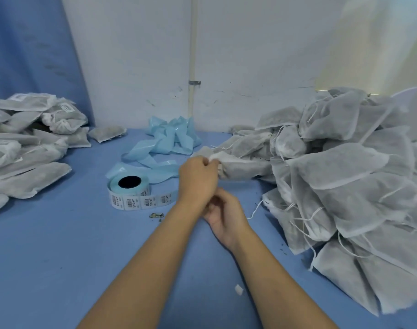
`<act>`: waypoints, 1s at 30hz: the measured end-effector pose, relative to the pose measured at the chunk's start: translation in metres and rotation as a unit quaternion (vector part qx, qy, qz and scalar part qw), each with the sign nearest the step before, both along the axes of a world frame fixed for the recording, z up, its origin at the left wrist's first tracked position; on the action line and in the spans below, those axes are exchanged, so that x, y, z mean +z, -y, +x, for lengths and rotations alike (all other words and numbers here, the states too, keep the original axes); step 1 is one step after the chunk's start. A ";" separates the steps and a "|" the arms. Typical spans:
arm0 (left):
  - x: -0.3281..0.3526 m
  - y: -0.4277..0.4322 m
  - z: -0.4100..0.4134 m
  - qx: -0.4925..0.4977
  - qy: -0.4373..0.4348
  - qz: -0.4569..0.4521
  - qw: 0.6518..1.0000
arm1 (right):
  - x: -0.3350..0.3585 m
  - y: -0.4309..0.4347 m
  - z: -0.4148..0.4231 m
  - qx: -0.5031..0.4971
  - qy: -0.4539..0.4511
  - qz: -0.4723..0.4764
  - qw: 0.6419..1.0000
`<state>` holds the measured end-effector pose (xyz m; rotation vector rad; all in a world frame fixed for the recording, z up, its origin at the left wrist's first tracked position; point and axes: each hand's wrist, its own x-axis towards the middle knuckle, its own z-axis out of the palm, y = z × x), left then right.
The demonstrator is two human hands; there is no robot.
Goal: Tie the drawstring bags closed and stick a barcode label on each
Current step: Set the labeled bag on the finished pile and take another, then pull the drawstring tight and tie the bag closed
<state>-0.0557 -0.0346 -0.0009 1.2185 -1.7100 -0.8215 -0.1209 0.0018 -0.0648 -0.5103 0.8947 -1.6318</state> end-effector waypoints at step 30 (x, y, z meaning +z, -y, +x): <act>-0.053 -0.037 0.051 0.088 -0.265 -0.096 0.955 | -0.008 0.001 0.012 -0.234 -0.267 0.038 0.934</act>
